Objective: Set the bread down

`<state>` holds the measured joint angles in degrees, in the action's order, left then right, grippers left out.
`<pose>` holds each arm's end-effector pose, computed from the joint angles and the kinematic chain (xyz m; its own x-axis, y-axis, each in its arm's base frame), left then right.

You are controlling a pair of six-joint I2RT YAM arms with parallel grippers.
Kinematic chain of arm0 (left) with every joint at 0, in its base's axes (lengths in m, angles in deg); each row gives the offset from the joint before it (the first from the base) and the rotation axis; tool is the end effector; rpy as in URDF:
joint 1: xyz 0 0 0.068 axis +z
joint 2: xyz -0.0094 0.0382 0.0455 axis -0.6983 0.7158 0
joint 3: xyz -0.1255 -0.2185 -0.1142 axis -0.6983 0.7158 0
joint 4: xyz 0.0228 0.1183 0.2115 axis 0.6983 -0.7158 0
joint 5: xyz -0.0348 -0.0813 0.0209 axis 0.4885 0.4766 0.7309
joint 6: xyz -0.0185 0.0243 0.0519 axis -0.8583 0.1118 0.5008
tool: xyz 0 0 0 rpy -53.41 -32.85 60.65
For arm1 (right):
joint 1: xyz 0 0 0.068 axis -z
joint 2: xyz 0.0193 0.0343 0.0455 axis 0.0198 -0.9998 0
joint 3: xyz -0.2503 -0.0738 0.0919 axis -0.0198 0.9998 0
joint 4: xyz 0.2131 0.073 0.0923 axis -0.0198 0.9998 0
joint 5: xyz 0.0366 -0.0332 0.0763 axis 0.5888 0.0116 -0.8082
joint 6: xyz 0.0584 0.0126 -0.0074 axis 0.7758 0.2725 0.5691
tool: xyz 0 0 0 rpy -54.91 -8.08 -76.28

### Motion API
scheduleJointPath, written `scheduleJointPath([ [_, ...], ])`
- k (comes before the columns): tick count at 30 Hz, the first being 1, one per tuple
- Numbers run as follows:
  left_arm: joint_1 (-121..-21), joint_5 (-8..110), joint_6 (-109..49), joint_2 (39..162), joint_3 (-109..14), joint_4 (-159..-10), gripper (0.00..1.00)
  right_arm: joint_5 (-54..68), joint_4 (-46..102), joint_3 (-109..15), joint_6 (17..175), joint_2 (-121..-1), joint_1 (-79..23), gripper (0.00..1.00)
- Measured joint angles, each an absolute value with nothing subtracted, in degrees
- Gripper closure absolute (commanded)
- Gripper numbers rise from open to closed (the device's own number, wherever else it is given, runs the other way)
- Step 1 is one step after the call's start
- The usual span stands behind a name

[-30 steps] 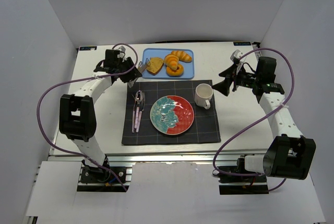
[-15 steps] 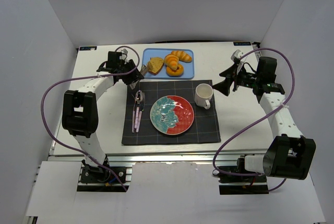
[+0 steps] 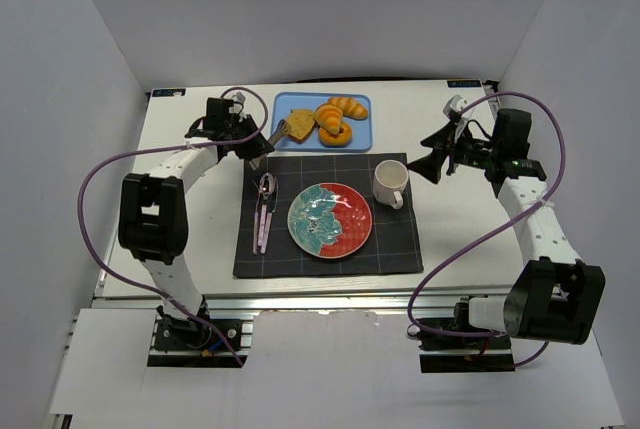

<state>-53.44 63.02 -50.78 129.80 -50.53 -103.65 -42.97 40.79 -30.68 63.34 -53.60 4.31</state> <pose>0.3866 -0.0778 0.2318 -0.8066 -0.3734 -0.4582 -0.0479 0.8140 -0.5789 0.2663 0.0229 0.3268 -0.1024 -0.2269 -0.9685 -0.8496 0.5264 -0.0335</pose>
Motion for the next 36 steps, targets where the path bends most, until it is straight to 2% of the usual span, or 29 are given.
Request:
scheduleJointPath([
  [3,-53.4,62.7,-50.1,128.3,-49.7,-103.8,1.0,-43.1,40.8,-30.7,63.3,-53.6,4.5,0.17],
  [7,-53.4,62.1,-48.6,122.0,-46.8,-105.3,1.0,-43.4,40.9,-30.7,63.3,-53.6,4.5,0.17],
  [19,-53.9,67.0,-48.3,90.6,-25.6,-107.7,1.0,-44.0,41.1,-30.7,63.3,-53.6,4.5,0.17],
  [30,-67.3,71.1,-55.7,79.7,-10.7,-108.0,1.0,-44.0,41.5,-31.8,63.1,-53.6,4.5,0.17],
  [36,-69.0,69.9,-55.6,78.1,-10.2,-111.5,0.67,-44.0,41.7,-31.8,63.1,-53.5,4.5,0.17],
])
